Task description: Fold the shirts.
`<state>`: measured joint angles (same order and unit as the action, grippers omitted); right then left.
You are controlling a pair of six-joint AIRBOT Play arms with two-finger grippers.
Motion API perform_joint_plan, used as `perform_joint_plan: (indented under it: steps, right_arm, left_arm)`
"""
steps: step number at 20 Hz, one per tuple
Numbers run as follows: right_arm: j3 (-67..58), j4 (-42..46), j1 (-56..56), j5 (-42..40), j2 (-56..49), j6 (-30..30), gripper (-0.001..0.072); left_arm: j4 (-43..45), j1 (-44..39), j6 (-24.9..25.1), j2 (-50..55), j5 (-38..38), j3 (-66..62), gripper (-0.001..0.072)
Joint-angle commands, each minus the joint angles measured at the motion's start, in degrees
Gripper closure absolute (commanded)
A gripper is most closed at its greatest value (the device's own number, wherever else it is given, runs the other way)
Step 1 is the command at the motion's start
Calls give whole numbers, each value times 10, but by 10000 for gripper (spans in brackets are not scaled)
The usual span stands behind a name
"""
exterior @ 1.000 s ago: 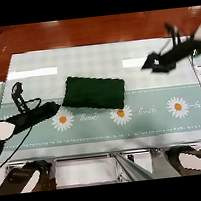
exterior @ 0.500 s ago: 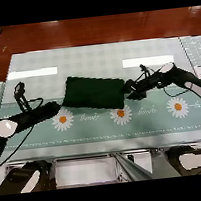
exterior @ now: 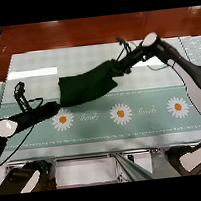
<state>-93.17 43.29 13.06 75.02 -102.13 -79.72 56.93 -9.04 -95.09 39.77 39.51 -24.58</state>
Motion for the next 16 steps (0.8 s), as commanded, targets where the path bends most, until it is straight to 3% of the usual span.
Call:
perform_joint_plan:
  steps: [1, 4, 12, 16]
  right_arm:
    - [-194, 130, 2, 83, -4, -55, 688]
    - [-282, 207, -19, 143, 7, -84, 688]
    - [-281, 216, -232, 256, 122, -148, 687]
    - [-216, 217, -360, 291, 196, -167, 687]
  left_arm:
    - [0, 0, 0, 1, -1, 0, 689]
    - [0, 0, 0, 3, -1, 0, 689]
    - [0, 0, 0, 3, 2, 0, 689]
    - [0, 0, 0, 3, 2, 0, 689]
